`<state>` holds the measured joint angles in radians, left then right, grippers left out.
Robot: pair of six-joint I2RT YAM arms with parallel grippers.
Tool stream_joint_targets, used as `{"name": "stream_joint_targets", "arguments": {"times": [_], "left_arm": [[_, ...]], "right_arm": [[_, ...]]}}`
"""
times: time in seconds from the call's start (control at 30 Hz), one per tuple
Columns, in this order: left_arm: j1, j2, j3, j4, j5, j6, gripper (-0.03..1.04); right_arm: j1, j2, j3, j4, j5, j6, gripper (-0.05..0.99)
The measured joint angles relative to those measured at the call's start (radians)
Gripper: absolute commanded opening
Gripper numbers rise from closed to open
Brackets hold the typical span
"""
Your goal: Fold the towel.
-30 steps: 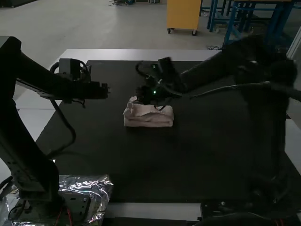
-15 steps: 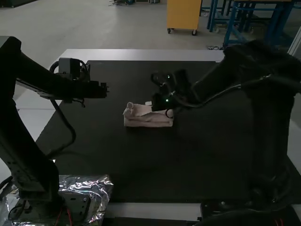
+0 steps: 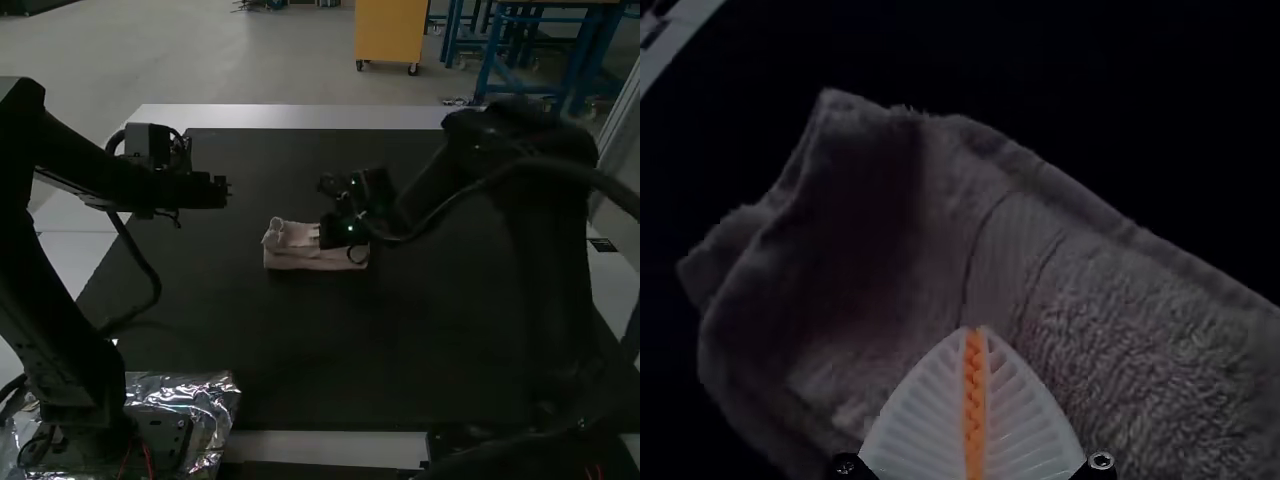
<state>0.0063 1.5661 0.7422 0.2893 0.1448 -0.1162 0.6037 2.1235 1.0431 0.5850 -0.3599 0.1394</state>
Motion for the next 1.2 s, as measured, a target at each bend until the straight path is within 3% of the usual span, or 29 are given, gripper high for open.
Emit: {"name": "stream_joint_targets", "arguments": {"times": [0.4, 0.43, 0.5, 0.57, 0.6, 0.67, 0.9, 1.2], "left_arm": [[0.0, 0.0, 0.006, -0.039, 0.0, 0.0, 0.97], [0.0, -0.001, 0.012, -0.047, 0.0, 0.0, 0.97], [-0.002, -0.005, 0.032, -0.066, -0.002, 0.0, 0.97], [-0.006, -0.019, 0.059, -0.087, -0.004, 0.0, 0.97], [-0.008, -0.031, 0.073, -0.098, -0.005, 0.0, 0.97], [-0.021, -0.063, 0.1, -0.122, -0.007, 0.0, 0.97], [-0.074, -0.202, 0.166, -0.21, -0.01, 0.0, 0.97], [-0.077, -0.435, 0.167, -0.27, -0.01, 0.0, 0.97]], "right_arm": [[0.001, 0.082, 0.0, 0.074, 0.0, 0.027, -0.02], [0.001, 0.075, 0.0, 0.064, 0.0, 0.031, 0.02], [-0.002, 0.037, 0.0, 0.032, 0.007, 0.04, 0.31], [-0.011, -0.032, 0.0, -0.008, 0.017, 0.045, 0.52], [-0.019, -0.079, 0.003, -0.035, 0.023, 0.049, 0.69], [-0.043, -0.184, 0.02, -0.093, 0.037, 0.048, 0.9], [-0.146, -0.57, 0.054, -0.241, 0.1, 0.029, 0.91], [-0.231, -1.005, -0.085, -0.334, 0.17, -0.015, 0.91]]}}
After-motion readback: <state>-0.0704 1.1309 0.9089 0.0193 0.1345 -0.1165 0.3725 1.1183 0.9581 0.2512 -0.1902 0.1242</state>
